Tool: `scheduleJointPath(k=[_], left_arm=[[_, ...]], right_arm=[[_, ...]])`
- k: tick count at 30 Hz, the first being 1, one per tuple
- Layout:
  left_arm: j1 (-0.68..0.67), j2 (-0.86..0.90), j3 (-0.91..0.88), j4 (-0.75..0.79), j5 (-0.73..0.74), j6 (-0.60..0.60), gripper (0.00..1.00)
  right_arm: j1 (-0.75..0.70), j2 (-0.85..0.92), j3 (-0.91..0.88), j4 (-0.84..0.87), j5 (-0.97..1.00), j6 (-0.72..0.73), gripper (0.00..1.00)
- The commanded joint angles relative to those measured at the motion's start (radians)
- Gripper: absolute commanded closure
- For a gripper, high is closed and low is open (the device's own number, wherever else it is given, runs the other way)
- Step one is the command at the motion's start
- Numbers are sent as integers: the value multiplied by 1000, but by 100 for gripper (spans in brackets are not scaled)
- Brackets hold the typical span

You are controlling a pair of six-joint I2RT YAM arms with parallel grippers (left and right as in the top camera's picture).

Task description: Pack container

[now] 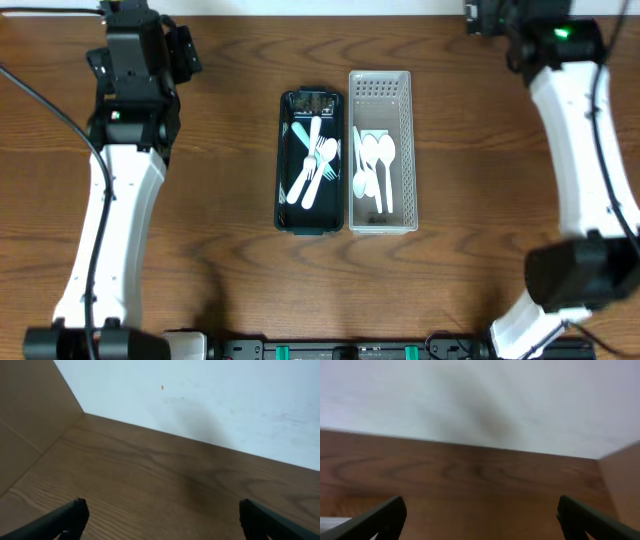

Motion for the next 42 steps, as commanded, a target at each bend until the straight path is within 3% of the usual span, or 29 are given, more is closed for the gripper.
scheduleJointPath(k=[1,6,11,20,30,42], left_arm=[[0,-131,-77,19,-4,8,2],[-3,-364,-310,112,91,9,2],[-42,-654,-620,249,93,10,2],[-46,-1046,-945,240,58,10,2],[-46,-1153,-970,161,29,10,2],[-46,-1153,-970,161,29,10,2]], right_arm=[[-52,-211,-84,41,36,64,1],[-103,-462,-373,197,21,81,1],[-102,-697,-726,370,12,91,1],[-97,-976,-1194,513,5,91,1],[-41,-1249,-1419,389,-11,91,1],[-26,-1281,-1431,-58,-10,91,1]])
